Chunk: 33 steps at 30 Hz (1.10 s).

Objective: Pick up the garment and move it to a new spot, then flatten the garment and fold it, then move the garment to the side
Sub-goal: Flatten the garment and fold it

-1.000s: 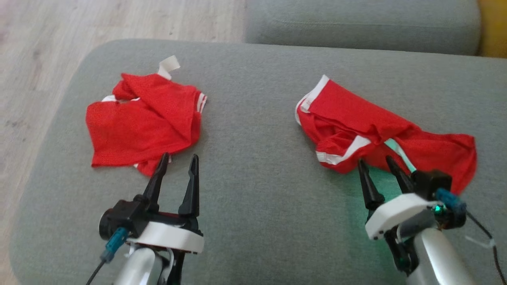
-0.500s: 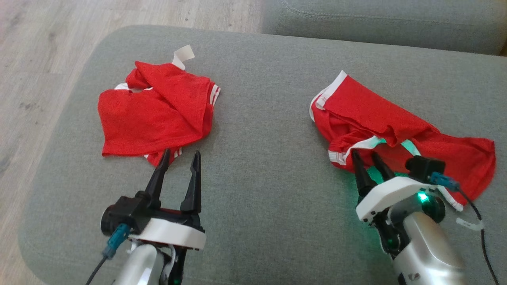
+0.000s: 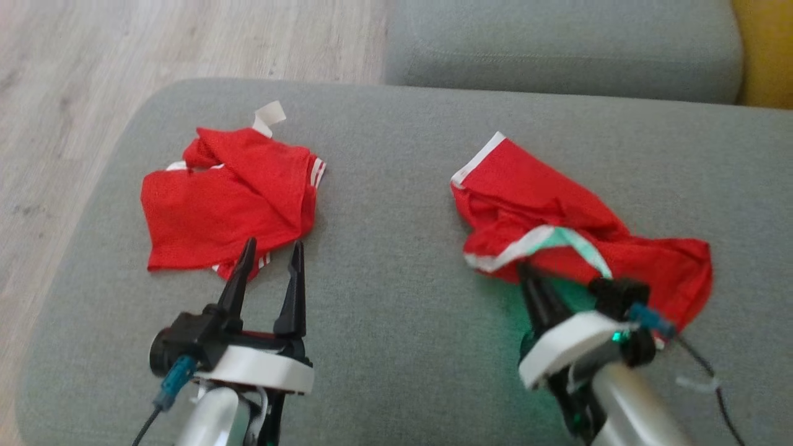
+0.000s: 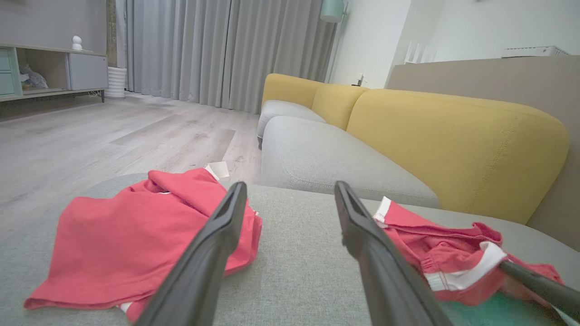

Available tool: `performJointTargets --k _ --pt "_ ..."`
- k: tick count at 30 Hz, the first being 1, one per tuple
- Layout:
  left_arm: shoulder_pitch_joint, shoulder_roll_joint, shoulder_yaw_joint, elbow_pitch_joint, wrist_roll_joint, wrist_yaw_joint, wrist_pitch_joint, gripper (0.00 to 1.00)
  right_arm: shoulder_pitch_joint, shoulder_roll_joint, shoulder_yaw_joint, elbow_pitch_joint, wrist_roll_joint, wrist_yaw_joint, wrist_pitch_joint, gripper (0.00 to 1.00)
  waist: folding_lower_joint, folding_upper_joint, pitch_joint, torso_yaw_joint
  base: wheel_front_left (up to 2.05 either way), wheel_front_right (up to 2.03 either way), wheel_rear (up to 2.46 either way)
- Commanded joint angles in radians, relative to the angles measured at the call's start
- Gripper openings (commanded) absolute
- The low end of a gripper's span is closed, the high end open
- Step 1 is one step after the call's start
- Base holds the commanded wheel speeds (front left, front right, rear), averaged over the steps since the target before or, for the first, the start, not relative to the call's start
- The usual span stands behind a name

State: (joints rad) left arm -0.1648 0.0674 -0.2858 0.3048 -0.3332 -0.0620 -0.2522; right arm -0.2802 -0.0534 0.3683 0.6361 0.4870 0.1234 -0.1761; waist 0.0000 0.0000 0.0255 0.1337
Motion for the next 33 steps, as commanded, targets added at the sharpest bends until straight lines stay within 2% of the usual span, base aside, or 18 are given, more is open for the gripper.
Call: performJointTargets --k 1,3,4,5,6,11,14,21,27,33 --pt "-0.016 0.001 0.042 -0.028 0.010 -0.002 -0.010 1.00 0.017 0.003 0.045 -0.048 -0.005 0.007 0.004 0.00 0.0000 0.0000 -0.021 -0.011 0.00 0.00 0.00" --pt "-0.012 0.001 0.043 -0.027 0.011 -0.002 -0.010 1.00 0.035 0.003 0.055 -0.055 -0.011 0.007 0.014 0.00 0.0000 0.0000 -0.027 -0.013 0.00 0.00 0.00" --pt "-0.009 0.002 0.044 -0.027 0.013 -0.002 -0.010 1.00 0.050 0.003 0.056 -0.061 -0.025 0.007 0.018 0.18 0.0000 0.0000 -0.032 -0.016 0.00 0.00 0.00" --pt "-0.005 0.003 0.045 -0.027 0.013 -0.002 -0.010 1.00 0.063 0.003 0.054 -0.065 -0.049 0.007 0.018 0.93 0.0000 0.0000 -0.038 -0.019 0.00 0.00 0.00" --pt "-0.002 0.003 0.047 -0.028 0.014 -0.002 -0.010 1.00 0.076 0.003 0.052 -0.070 -0.067 0.007 0.024 1.00 0.0000 0.0000 -0.041 -0.023 0.00 0.00 0.00" --pt "0.006 0.007 0.050 -0.035 0.017 -0.003 -0.010 1.00 0.116 0.003 -0.028 -0.134 -0.122 0.007 0.019 1.00 0.0000 0.0000 -0.047 -0.046 0.00 0.00 0.00" --pt "0.005 0.006 0.052 -0.041 0.016 -0.001 -0.010 1.00 0.129 0.003 -0.123 -0.202 -0.160 0.007 -0.004 1.00 0.0000 0.0000 -0.050 -0.062 0.00 0.00 0.00" --pt "0.008 0.000 0.048 -0.054 0.015 -0.001 -0.010 1.00 0.209 0.003 -0.365 -0.356 -0.356 0.007 -0.043 1.00 0.0000 0.0000 -0.042 -0.095 0.00 0.00 0.00" --pt "0.008 -0.004 0.048 -0.055 0.016 -0.003 -0.010 1.00 0.267 0.003 -0.419 -0.394 -0.348 0.007 -0.039 1.00 0.0000 0.0000 -0.027 -0.119 0.00 0.00 0.00" --pt "-0.001 -0.005 0.048 -0.050 0.019 -0.007 -0.010 1.00 0.289 0.003 -0.463 -0.346 -0.370 0.007 0.029 1.00 0.0000 0.0000 -0.010 -0.128 0.00 0.00 0.00"
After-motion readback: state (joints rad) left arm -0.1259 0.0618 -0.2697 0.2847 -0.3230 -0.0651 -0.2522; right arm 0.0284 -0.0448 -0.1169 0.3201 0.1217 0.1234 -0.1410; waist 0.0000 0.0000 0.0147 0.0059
